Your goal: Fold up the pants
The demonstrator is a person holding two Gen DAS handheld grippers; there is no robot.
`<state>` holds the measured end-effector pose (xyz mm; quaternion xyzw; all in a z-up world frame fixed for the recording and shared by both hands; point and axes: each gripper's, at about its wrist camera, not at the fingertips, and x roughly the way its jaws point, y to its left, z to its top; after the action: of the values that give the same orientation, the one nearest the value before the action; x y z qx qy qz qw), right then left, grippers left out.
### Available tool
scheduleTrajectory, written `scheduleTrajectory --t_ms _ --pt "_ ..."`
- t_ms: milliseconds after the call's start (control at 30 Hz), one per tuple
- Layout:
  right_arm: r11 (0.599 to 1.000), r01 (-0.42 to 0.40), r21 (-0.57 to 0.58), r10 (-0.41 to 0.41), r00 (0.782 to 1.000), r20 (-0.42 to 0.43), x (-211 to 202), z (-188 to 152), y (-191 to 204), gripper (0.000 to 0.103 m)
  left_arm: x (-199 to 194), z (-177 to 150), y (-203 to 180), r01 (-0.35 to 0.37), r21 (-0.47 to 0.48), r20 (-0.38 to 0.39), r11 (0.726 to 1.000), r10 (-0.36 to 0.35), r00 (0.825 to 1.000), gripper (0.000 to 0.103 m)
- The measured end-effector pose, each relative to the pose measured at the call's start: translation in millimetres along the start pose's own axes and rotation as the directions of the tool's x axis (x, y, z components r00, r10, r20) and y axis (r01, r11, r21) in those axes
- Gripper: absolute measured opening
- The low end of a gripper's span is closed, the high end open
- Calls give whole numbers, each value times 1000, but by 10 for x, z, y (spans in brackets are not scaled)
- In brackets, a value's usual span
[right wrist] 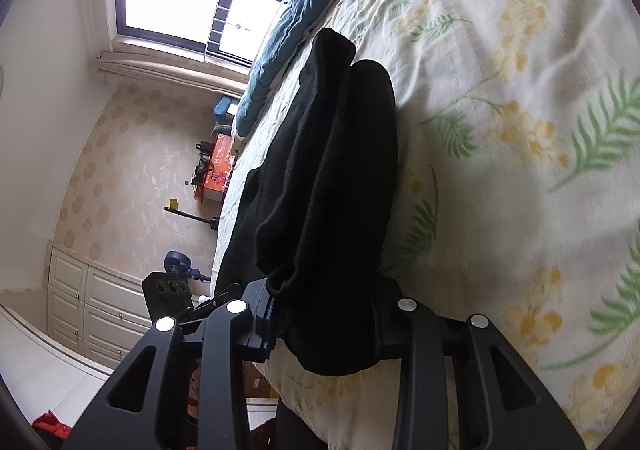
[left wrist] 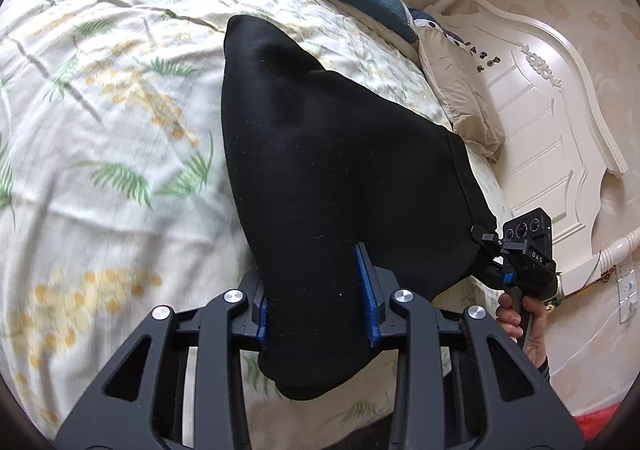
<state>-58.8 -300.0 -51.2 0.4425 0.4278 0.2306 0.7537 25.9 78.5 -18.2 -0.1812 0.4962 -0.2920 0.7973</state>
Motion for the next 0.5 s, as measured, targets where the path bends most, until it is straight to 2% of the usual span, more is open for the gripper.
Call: scheduleTrajectory --t_ms 500 --pt "999 -43 18 43 999 4 -4 -37 -203 35 -2 -43 112 38 -25 5 999 -38 999 33"
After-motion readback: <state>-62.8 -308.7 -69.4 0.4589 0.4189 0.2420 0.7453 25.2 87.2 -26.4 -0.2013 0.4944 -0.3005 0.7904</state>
